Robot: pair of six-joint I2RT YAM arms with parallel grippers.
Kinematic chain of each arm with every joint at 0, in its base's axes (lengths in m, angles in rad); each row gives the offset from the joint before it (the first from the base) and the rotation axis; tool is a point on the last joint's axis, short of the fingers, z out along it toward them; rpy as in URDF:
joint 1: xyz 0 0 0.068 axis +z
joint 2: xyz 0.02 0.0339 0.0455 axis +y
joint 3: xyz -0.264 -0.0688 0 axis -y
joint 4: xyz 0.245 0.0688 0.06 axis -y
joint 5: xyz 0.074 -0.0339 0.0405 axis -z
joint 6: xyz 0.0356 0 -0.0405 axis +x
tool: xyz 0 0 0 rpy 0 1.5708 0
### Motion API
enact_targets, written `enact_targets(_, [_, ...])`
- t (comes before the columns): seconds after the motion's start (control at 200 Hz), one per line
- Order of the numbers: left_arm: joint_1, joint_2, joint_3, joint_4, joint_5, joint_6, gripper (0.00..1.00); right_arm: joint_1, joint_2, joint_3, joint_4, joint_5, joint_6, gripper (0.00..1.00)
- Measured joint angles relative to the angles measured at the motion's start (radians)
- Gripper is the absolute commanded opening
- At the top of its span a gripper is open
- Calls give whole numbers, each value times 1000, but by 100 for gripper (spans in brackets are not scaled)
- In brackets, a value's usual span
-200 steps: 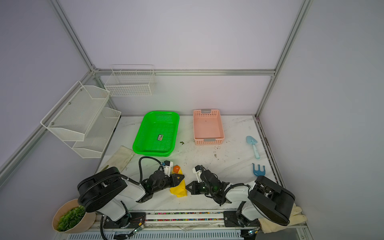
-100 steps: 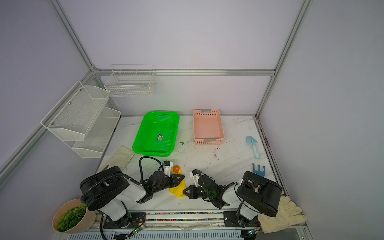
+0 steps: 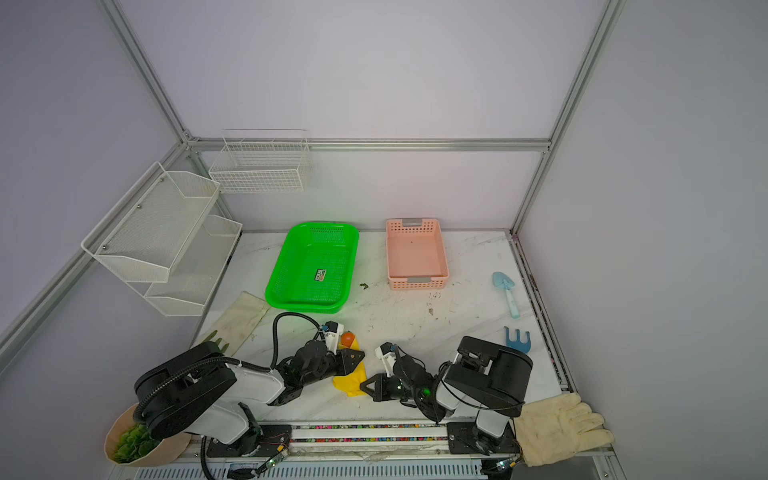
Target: Place the utensils on the paper napkin and roll it up
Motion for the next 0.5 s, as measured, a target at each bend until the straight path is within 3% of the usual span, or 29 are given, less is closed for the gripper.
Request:
enact_targets(0.225, [2,-7,-6,-4,-8,2,30,45,-40,5,-53,74,19,0])
enact_targets(0.5, [8,48,-38,124,2,2,30,53,-290,16,-327,140,-6,0])
